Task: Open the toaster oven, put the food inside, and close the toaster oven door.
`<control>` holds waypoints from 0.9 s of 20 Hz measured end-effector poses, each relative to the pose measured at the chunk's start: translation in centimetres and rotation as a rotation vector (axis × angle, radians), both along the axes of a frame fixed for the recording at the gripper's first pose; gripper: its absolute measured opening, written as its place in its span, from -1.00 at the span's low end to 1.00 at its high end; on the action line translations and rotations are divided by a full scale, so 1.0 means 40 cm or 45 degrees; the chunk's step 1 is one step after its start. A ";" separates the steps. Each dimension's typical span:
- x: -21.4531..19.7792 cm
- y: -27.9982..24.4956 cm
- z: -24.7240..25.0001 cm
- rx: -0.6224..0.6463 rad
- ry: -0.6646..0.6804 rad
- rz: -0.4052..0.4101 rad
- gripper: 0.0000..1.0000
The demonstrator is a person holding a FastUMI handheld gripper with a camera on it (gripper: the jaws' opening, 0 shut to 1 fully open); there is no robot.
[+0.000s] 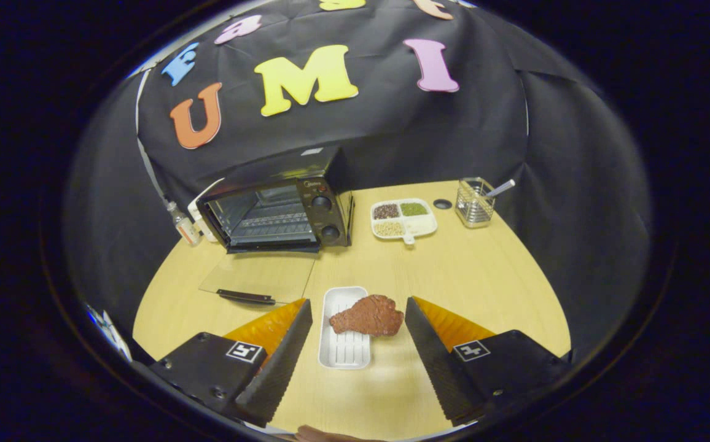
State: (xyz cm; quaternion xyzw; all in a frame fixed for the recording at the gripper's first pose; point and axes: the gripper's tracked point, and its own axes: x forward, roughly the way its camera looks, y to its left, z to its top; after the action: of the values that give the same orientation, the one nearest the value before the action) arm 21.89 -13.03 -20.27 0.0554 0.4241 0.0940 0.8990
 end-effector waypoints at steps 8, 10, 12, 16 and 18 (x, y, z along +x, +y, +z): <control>0.017 -0.022 -0.142 0.280 0.262 0.011 0.77; 0.024 -0.016 -0.144 0.334 0.268 0.020 0.66; 0.032 -0.013 -0.148 0.387 0.291 0.006 0.57; 0.040 -0.036 -0.202 0.434 0.360 -0.097 -0.06; 0.031 -0.016 -0.198 0.549 0.389 -0.112 -0.50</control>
State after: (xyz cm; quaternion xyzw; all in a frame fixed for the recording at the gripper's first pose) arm 23.14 -13.69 -28.19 0.2776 0.5223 0.1337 0.7952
